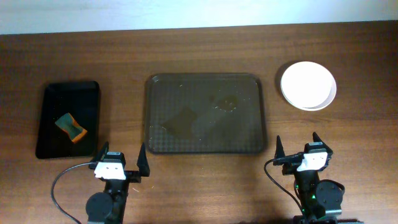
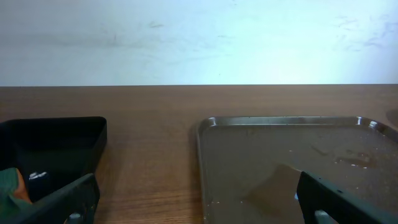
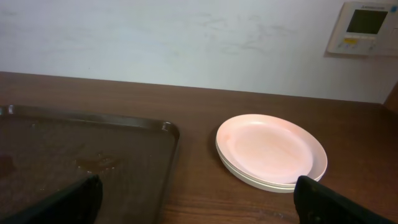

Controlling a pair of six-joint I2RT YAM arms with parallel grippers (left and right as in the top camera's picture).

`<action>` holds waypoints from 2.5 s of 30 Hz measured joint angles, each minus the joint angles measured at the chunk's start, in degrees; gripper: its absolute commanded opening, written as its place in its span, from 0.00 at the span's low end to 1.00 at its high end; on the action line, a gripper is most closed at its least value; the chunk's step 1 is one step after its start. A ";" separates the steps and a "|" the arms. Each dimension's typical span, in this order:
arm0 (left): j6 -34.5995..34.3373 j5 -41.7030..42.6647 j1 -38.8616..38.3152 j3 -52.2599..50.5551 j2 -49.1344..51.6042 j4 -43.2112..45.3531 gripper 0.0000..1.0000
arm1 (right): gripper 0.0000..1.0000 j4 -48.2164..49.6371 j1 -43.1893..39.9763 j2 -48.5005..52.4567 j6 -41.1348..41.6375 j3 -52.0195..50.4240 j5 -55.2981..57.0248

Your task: Clean dirty plates on tray and stack at the side

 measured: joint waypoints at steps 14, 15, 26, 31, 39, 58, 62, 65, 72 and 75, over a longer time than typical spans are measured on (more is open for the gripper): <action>2.82 1.42 0.00 0.00 0.09 0.00 1.00 | 0.98 0.00 0.00 0.00 -0.02 0.00 0.00; 2.80 1.38 0.00 0.00 1.07 0.02 1.00 | 0.98 0.00 0.00 0.00 0.00 0.00 0.00; 2.80 1.20 0.00 0.00 0.70 0.02 1.00 | 0.98 0.00 0.00 0.00 0.02 0.00 0.00; 2.80 1.01 1.88 0.00 0.04 0.00 1.00 | 0.98 0.00 0.00 0.00 0.02 0.00 0.00; 2.80 0.96 4.20 0.00 0.04 0.00 1.00 | 0.98 0.00 0.00 0.00 0.02 0.00 0.00; 2.80 0.96 4.20 0.00 0.04 0.00 0.99 | 0.98 0.00 0.00 0.00 0.00 0.00 0.00; 2.80 0.96 4.20 0.00 0.04 0.00 0.99 | 0.98 0.00 0.00 0.00 0.00 0.00 0.00; 2.80 0.96 4.20 0.00 0.04 0.00 1.00 | 0.98 0.00 0.00 0.00 0.02 0.00 0.00; 2.80 0.96 4.20 0.00 0.04 0.00 1.00 | 0.98 0.00 0.00 0.00 0.00 0.00 0.00; 2.80 0.96 4.20 0.00 0.04 0.00 1.00 | 0.99 0.00 0.00 0.00 0.02 0.00 0.00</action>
